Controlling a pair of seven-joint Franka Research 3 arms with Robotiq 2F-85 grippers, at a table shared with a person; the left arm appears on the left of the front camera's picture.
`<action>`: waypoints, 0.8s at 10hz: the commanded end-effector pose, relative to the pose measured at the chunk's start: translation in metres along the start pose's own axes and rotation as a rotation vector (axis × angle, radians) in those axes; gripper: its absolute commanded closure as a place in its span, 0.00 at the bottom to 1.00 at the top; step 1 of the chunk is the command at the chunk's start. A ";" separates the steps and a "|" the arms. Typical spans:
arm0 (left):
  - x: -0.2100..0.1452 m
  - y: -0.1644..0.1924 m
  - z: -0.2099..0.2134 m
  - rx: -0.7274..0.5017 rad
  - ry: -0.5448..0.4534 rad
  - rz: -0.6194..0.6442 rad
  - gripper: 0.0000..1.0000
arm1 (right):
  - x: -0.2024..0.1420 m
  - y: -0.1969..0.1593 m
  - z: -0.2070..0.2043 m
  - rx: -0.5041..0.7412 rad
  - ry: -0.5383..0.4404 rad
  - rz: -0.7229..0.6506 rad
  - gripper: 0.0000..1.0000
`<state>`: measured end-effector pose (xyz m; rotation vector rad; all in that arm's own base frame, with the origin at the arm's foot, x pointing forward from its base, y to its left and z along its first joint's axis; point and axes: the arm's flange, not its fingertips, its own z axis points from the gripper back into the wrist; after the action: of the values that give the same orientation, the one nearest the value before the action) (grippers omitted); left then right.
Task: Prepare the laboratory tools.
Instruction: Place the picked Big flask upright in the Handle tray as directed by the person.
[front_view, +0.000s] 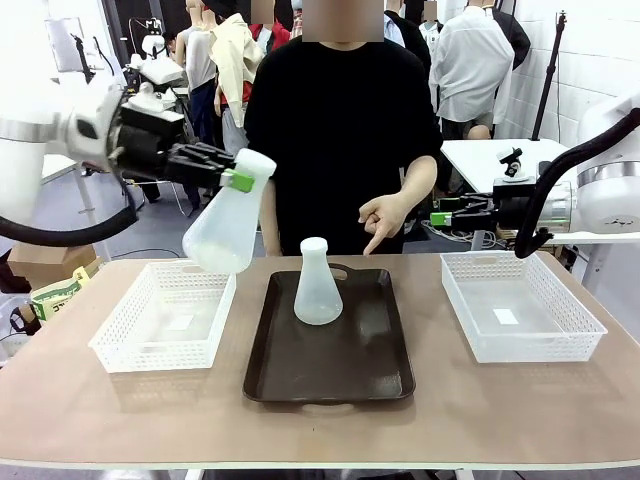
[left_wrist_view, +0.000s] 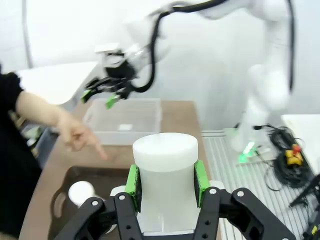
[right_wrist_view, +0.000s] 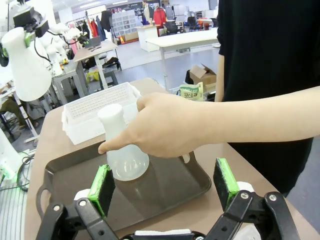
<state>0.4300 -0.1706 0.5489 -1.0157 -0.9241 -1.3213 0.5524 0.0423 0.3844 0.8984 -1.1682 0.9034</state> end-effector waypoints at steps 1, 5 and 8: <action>-0.014 0.012 0.001 -0.069 -0.047 0.032 1.00 | 0.001 0.000 0.000 -0.002 0.021 -0.007 0.00; -0.012 0.001 0.008 -0.064 -0.033 0.005 1.00 | 0.001 0.000 0.000 -0.002 0.021 -0.007 0.00; -0.036 0.010 -0.014 -0.120 -0.086 0.024 1.00 | 0.001 0.000 0.000 -0.002 0.021 -0.007 0.00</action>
<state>0.4333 -0.1641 0.5272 -1.1065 -0.8758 -1.3325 0.5524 0.0423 0.3844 0.8984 -1.1683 0.9034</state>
